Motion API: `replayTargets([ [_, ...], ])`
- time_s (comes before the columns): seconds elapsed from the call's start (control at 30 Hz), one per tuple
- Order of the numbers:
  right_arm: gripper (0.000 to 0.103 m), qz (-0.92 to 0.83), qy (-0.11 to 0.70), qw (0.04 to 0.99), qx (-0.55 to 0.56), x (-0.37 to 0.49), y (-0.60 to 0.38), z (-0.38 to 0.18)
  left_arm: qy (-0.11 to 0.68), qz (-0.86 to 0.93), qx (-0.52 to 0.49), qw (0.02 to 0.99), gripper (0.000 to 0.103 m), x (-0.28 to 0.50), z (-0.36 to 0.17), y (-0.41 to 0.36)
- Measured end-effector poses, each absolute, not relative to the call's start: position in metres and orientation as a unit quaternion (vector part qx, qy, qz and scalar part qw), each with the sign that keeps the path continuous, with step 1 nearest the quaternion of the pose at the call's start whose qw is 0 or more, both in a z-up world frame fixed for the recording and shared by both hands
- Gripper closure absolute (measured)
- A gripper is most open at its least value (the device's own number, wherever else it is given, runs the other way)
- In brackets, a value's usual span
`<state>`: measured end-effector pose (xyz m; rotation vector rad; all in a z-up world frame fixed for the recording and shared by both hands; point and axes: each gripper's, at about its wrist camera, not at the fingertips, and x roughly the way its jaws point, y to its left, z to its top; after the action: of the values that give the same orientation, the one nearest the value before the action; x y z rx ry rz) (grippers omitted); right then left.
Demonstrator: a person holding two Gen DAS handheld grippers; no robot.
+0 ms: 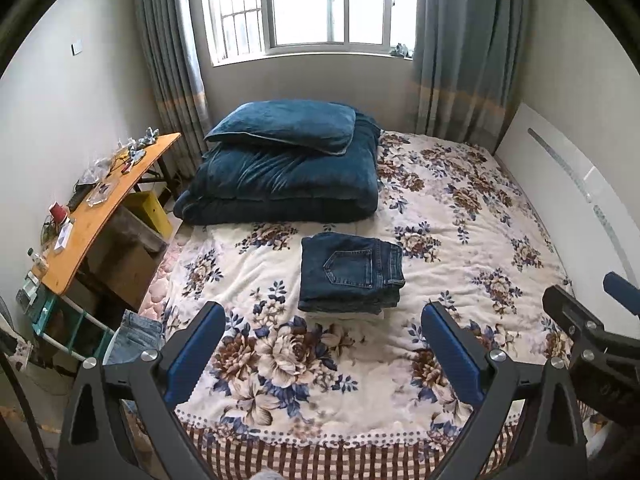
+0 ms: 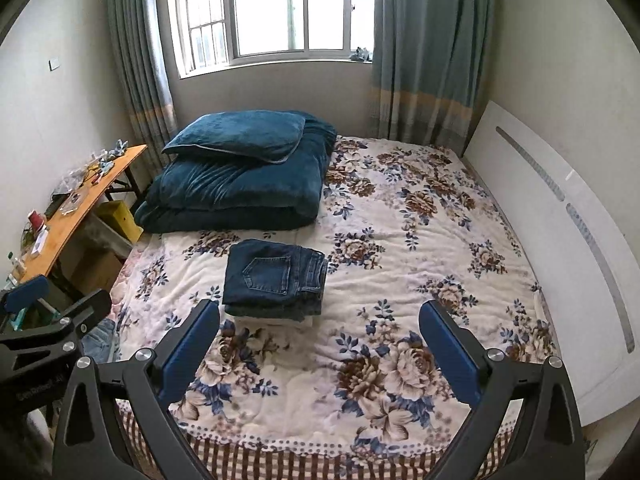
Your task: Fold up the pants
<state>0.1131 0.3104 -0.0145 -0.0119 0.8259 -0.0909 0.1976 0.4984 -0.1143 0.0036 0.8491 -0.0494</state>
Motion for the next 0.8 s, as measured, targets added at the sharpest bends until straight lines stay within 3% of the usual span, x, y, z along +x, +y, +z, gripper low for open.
replayTargets([
  [0.43, 0.001, -0.066, 0.397, 0.915, -0.016, 0.159, 0.304, -0.069, 0.428, 0.003, 0.012, 0.904, 0.000, 0.240, -0.172, 0.491],
  [0.8, 0.001, -0.077, 0.410, 0.909, -0.008, 0.192, 0.301, -0.113, 0.420, 0.022, 0.014, 0.907, 0.000, 0.256, -0.190, 0.494],
])
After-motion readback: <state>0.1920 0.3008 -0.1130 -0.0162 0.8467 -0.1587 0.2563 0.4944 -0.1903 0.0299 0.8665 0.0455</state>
